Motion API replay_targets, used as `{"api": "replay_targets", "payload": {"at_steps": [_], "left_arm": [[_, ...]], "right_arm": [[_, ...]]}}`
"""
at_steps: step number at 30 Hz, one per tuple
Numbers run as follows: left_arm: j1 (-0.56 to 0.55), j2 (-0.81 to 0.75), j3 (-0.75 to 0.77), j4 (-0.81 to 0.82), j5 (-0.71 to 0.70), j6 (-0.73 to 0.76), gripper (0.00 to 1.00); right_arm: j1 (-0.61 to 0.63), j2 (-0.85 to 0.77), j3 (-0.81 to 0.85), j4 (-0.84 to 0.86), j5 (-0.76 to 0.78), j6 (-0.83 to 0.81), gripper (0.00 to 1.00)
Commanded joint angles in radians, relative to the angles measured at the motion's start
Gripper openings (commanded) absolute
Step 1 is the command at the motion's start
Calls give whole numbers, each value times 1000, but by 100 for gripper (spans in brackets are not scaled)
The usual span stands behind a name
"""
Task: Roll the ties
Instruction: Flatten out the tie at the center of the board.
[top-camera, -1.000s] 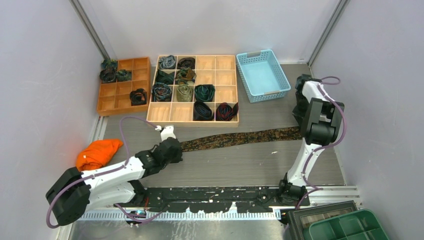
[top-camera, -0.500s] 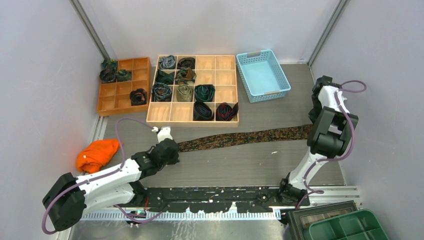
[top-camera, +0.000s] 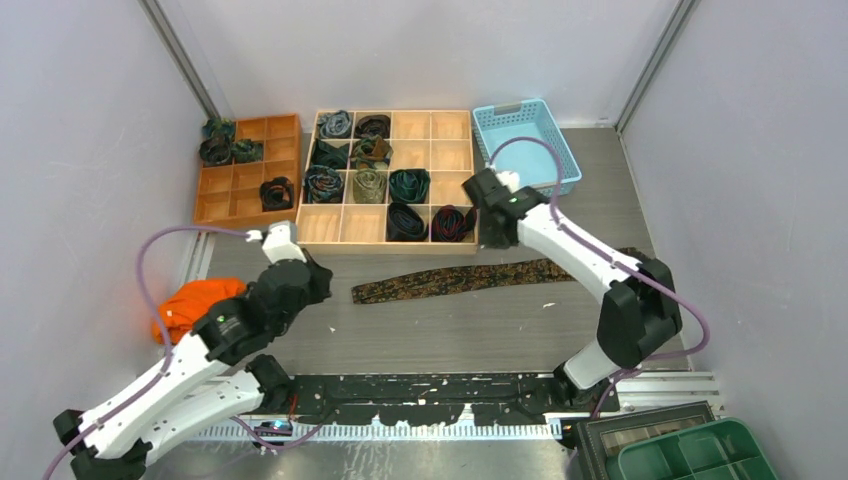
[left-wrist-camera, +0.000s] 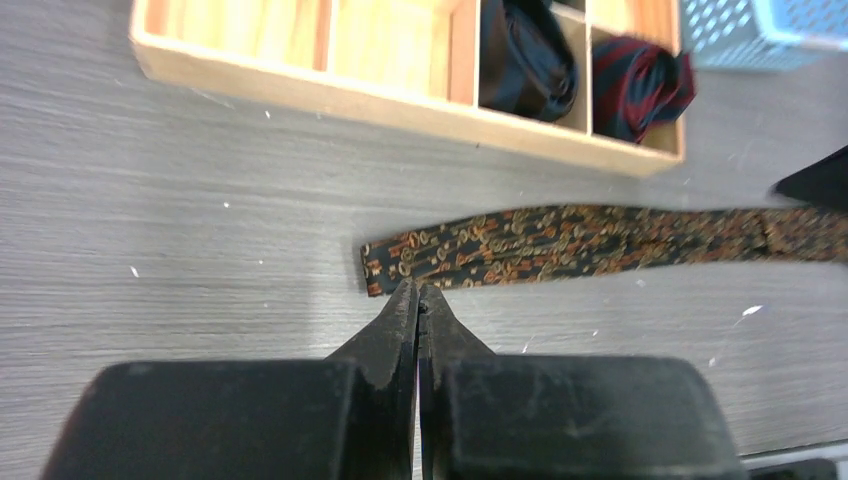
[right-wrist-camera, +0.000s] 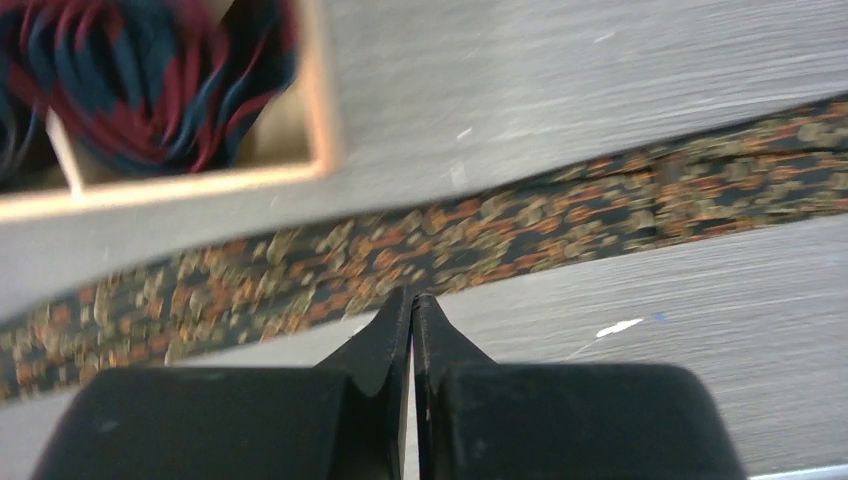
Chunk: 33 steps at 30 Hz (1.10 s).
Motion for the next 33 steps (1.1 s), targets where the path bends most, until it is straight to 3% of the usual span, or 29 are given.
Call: {"api": "replay_targets", "payload": {"at_steps": [1, 5, 12, 19, 24, 33], "left_arm": [[6, -41, 113, -176, -118, 7, 0], [6, -31, 120, -188, -81, -23, 0], [6, 35, -14, 49, 137, -81, 0], [6, 103, -58, 123, 167, -65, 0], [6, 93, -73, 134, 161, -64, 0], [6, 102, -75, 142, 166, -57, 0]], "right_arm": [[141, 37, -13, 41, -38, 55, 7], [209, 160, 43, 94, -35, 38, 1], [253, 406, 204, 97, -33, -3, 1], [254, 515, 235, 109, -14, 0, 1], [287, 502, 165, 130, -30, 22, 1], [397, 340, 25, 108, 10, 94, 1]]}}
